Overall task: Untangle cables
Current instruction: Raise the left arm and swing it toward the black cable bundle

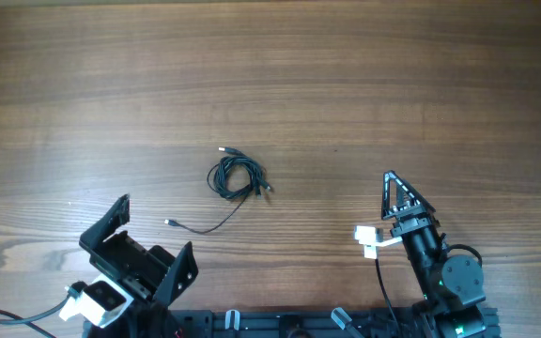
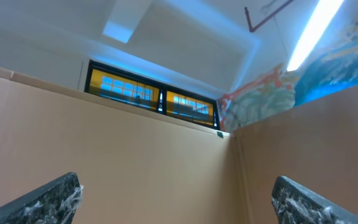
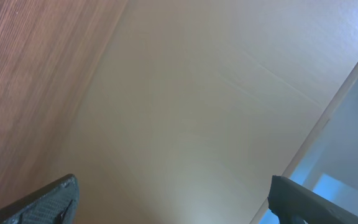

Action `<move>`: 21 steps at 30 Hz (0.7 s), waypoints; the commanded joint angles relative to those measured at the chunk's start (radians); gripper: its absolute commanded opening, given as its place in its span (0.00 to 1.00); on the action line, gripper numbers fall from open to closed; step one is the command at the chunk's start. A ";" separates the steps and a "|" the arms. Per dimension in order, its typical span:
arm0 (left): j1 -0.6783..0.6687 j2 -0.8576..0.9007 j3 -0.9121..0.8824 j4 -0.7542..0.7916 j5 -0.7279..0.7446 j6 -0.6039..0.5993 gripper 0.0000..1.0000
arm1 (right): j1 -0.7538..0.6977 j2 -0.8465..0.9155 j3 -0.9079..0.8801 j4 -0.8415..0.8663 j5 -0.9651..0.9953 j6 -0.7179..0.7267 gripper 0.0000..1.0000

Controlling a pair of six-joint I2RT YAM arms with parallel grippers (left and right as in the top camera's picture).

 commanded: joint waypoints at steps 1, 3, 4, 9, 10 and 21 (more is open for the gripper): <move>-0.003 -0.005 0.000 0.005 -0.073 -0.009 1.00 | 0.005 0.000 -0.002 0.003 0.009 -0.041 1.00; -0.003 -0.005 0.000 0.004 -0.114 -0.009 1.00 | 0.005 0.000 -0.002 0.003 0.009 -0.042 1.00; -0.003 -0.005 0.000 0.004 -0.162 -0.009 1.00 | 0.005 0.000 -0.002 0.003 0.009 -0.042 1.00; -0.003 -0.005 0.000 0.027 -0.451 -0.010 1.00 | 0.005 0.000 -0.002 0.003 0.009 -0.042 1.00; -0.003 -0.005 0.000 0.013 -0.482 -0.010 1.00 | 0.005 0.000 -0.002 0.003 0.009 -0.042 1.00; -0.003 0.604 0.944 -1.318 -0.333 -0.013 1.00 | 0.005 0.000 -0.002 0.003 0.009 -0.042 1.00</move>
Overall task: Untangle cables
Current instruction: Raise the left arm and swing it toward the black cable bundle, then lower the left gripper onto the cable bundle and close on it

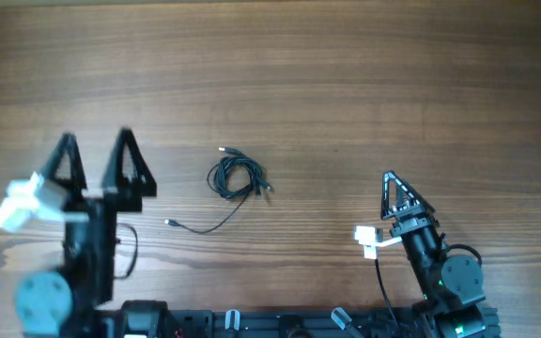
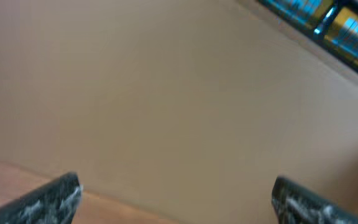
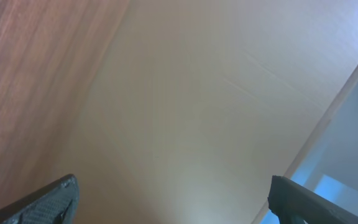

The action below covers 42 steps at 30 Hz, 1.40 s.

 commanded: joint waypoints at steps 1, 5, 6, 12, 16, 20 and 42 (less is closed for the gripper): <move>-0.003 0.270 0.309 -0.333 0.094 0.002 0.99 | 0.004 -0.005 -0.001 0.002 0.009 -0.042 1.00; -0.024 0.614 0.618 -0.783 0.101 0.002 1.00 | 0.004 -0.005 -0.001 0.002 0.009 -0.041 1.00; -0.034 0.669 0.621 -0.797 0.127 0.002 1.00 | 0.004 -0.005 -0.001 0.002 0.009 -0.042 1.00; -0.049 0.962 0.621 -0.844 0.375 0.002 1.00 | 0.004 -0.005 -0.001 0.002 0.010 -0.042 1.00; -0.058 1.157 0.621 -0.946 0.375 0.002 0.80 | 0.004 -0.005 -0.001 0.002 0.009 -0.042 1.00; -0.116 1.294 0.621 -1.041 0.316 -0.098 0.63 | 0.004 -0.005 -0.001 0.002 0.009 -0.042 1.00; -0.311 1.407 0.615 -0.790 0.100 1.013 0.63 | 0.004 -0.005 -0.001 0.002 0.010 -0.042 1.00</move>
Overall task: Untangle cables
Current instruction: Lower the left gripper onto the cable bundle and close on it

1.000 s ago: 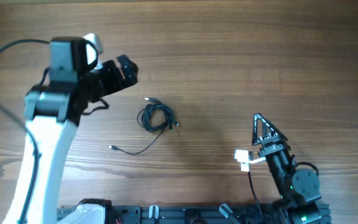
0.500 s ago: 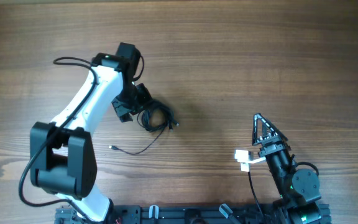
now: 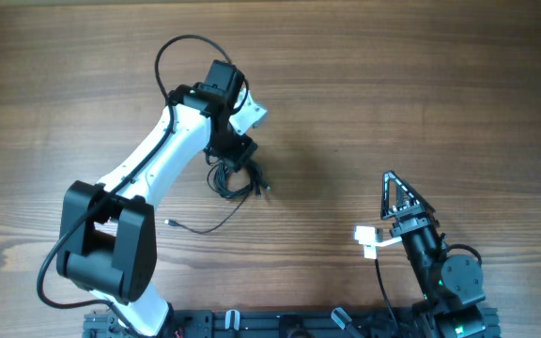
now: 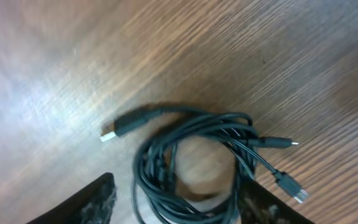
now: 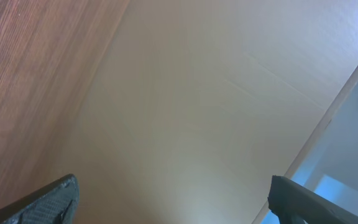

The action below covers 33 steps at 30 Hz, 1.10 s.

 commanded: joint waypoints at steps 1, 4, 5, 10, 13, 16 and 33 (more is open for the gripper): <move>0.000 0.013 0.000 0.037 -0.010 0.248 0.63 | 0.004 -0.005 -0.001 0.003 0.009 -0.042 1.00; 0.000 0.032 0.000 0.043 -0.009 0.342 0.64 | 0.004 -0.005 -0.001 0.003 0.009 -0.042 1.00; 0.000 0.048 0.000 0.043 -0.009 0.351 0.63 | 0.004 -0.005 -0.001 0.003 0.009 -0.042 1.00; 0.000 0.134 0.000 0.051 0.060 0.351 0.48 | 0.004 -0.005 -0.001 0.003 0.009 -0.042 1.00; 0.000 0.171 0.000 0.059 0.144 0.350 0.31 | 0.004 -0.005 -0.001 0.003 0.009 -0.042 1.00; 0.000 0.205 0.000 0.067 0.201 0.335 0.10 | 0.004 -0.005 -0.001 0.003 0.009 -0.042 1.00; 0.002 0.215 0.003 0.159 0.095 -0.222 0.37 | 0.004 -0.005 -0.001 0.003 0.009 -0.042 1.00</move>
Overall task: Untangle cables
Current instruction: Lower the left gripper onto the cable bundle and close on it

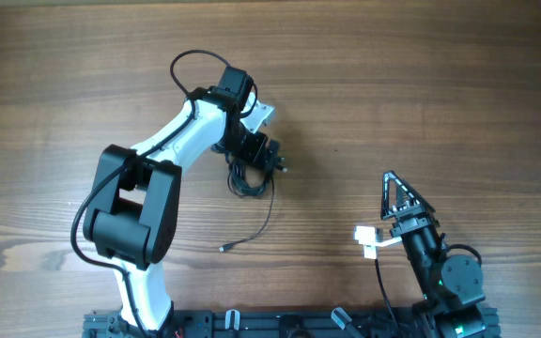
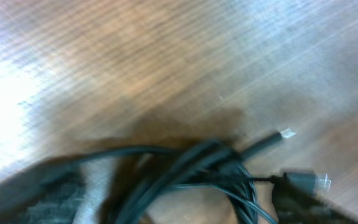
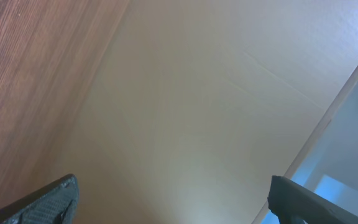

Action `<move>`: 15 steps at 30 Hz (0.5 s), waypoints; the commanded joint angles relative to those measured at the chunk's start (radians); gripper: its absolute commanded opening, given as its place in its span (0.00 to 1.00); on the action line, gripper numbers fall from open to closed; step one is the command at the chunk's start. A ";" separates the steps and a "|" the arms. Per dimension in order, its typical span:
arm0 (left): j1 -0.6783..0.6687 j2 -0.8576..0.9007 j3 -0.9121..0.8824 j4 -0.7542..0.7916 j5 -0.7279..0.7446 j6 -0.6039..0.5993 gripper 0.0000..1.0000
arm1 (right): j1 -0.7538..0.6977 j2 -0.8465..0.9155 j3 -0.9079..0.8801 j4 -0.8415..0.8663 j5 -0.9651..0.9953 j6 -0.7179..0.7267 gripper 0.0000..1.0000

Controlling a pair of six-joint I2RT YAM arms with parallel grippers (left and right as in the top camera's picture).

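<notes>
A black cable bundle (image 1: pixel 248 178) lies coiled on the wooden table, with one loose tail ending at a plug (image 1: pixel 224 248) nearer the front. My left gripper (image 1: pixel 263 161) is down on the coil's right side. In the blurred left wrist view the coil (image 2: pixel 191 168) lies between the fingers, which stand wide apart, so the gripper (image 2: pixel 173 208) is open. Two plug ends (image 2: pixel 284 132) stick out past the coil. My right gripper (image 1: pixel 394 192) is parked at the front right, open and holding nothing.
The wooden table (image 1: pixel 421 84) stretches bare beyond and to the right of the coil. The right wrist camera faces a cardboard wall (image 3: pixel 216 93) and a strip of table, away from the cables. Both arm bases sit at the front edge.
The left gripper has shifted right and lower onto the coil. The coil sits slightly further right, and its loose tail end has moved from the front left to under the coil. The right arm is unchanged.
The left arm was folded at the front left, its camera facing the room. Then it stood raised over the table's left side. Later it reached over the coil, open above it. Now it is down on the displaced coil. The right arm stayed parked throughout.
</notes>
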 commanded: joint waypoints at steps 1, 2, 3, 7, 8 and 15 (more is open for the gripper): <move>0.005 0.024 -0.009 0.003 -0.147 0.007 0.11 | 0.004 -0.005 -0.001 0.003 0.009 -0.042 1.00; 0.005 0.024 -0.010 -0.004 -0.166 0.006 0.04 | 0.004 -0.005 -0.001 0.003 0.009 -0.042 1.00; 0.005 0.024 -0.010 -0.013 -0.167 0.006 0.04 | 0.004 -0.005 -0.001 0.003 0.009 -0.042 1.00; 0.006 0.024 -0.010 -0.047 -0.167 -0.225 0.04 | 0.004 -0.005 -0.001 0.003 0.009 -0.042 1.00; 0.006 0.023 -0.010 -0.067 -0.167 -0.317 0.04 | 0.004 -0.005 -0.001 0.003 0.009 -0.042 1.00; 0.006 -0.144 0.000 -0.142 -0.214 -0.389 0.05 | 0.004 -0.005 -0.001 0.003 0.009 -0.042 1.00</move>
